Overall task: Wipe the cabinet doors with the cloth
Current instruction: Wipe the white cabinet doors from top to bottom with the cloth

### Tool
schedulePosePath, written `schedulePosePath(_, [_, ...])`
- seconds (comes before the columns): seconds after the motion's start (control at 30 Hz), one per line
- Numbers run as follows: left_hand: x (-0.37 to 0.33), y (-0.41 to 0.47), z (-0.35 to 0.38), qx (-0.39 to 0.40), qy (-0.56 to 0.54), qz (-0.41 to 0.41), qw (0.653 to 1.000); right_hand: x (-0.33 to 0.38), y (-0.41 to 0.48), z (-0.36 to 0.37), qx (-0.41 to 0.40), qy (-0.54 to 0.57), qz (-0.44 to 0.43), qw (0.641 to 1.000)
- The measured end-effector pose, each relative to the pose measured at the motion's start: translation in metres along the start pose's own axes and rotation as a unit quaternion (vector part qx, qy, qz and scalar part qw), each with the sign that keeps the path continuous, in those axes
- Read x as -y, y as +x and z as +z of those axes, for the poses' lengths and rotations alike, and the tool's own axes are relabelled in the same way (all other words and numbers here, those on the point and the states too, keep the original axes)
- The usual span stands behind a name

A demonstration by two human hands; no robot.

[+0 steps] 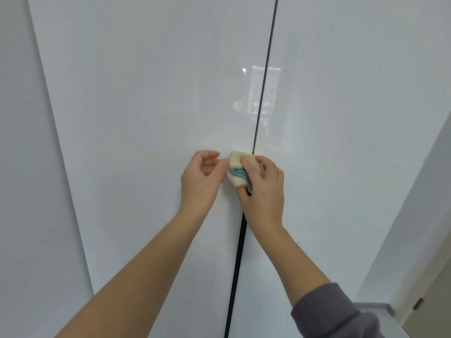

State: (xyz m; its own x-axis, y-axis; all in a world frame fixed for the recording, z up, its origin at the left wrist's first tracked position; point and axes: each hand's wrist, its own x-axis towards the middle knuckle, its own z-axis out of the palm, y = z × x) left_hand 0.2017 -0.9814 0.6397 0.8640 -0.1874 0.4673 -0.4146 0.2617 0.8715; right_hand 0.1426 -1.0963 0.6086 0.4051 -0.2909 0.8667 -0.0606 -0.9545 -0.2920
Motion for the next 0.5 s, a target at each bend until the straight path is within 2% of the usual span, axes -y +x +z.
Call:
schedulePosePath(0.1, [0.002,0.01,0.004,0.038,0.086,0.042,0.995,-0.009,-0.007,-0.007,0.03,0.041,-0.029,0.998])
schedulePosePath(0.17, [0.008,0.013,0.005,0.037,0.151,0.101,0.983,-0.015,-0.007,-0.014,0.029,0.094,0.014,0.995])
schedulePosePath(0.23, [0.012,0.013,0.004,0.041,0.215,0.188,0.957,-0.015,-0.008,-0.016,0.003,0.107,0.076,0.991])
schedulePosePath(0.37, [0.019,0.017,0.006,0.08,0.314,0.342,0.882,0.0,-0.011,-0.011,-0.036,0.113,0.15,0.982])
schedulePosePath(0.5, [0.032,0.015,0.01,0.125,0.338,0.316,0.878,0.009,-0.012,-0.01,-0.043,0.136,0.202,0.969])
